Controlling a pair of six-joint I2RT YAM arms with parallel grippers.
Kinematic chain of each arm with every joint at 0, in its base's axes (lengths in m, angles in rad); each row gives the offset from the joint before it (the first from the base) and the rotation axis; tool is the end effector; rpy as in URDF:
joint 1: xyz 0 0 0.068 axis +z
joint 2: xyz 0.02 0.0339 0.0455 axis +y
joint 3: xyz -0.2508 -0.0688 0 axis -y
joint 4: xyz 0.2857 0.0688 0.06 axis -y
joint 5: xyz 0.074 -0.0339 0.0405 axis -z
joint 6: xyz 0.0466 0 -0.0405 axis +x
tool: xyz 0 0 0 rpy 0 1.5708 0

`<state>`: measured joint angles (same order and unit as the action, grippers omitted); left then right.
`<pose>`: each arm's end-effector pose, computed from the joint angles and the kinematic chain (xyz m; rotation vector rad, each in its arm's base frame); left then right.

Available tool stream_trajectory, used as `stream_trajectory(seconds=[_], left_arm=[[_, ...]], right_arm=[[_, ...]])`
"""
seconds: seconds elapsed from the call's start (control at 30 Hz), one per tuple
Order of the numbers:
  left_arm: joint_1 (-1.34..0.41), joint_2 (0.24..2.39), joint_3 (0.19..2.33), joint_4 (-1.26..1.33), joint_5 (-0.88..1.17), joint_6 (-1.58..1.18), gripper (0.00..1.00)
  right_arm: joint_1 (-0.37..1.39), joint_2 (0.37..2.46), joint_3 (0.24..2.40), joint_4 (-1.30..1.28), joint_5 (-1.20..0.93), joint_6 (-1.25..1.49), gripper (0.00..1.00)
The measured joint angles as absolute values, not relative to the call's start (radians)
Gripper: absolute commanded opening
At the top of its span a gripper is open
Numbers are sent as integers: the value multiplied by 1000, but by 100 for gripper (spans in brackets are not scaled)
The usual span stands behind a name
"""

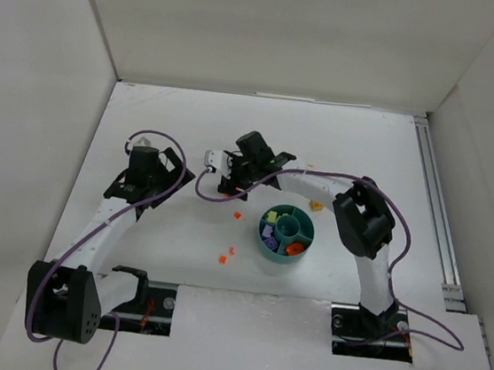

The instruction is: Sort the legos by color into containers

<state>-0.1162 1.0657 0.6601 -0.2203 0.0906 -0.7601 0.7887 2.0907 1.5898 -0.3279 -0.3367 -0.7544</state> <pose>0.2800 -0.0369 0.2048 -0.6643 2.1567 -0.5818 0.3441 0.3682 0.1596 -1.7682 1.5927 0.4194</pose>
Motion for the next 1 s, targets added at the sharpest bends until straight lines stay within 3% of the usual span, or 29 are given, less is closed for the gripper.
stream_trajectory(seconds=[0.37, 0.67, 0.87, 1.0], left_arm=[[-116, 1066, 660, -220, 90, -759, 100], [-116, 1073, 660, -220, 90, -759, 100], [-116, 1073, 660, -220, 90, -759, 100], [-116, 1073, 660, -220, 90, -759, 100]], right_arm=[[797, 2167, 1613, -340, -310, -763, 76], [800, 2180, 1626, -339, -294, -755, 59], [800, 2179, 1629, -333, -294, -748, 42], [800, 2177, 1634, -329, -295, -743, 38]])
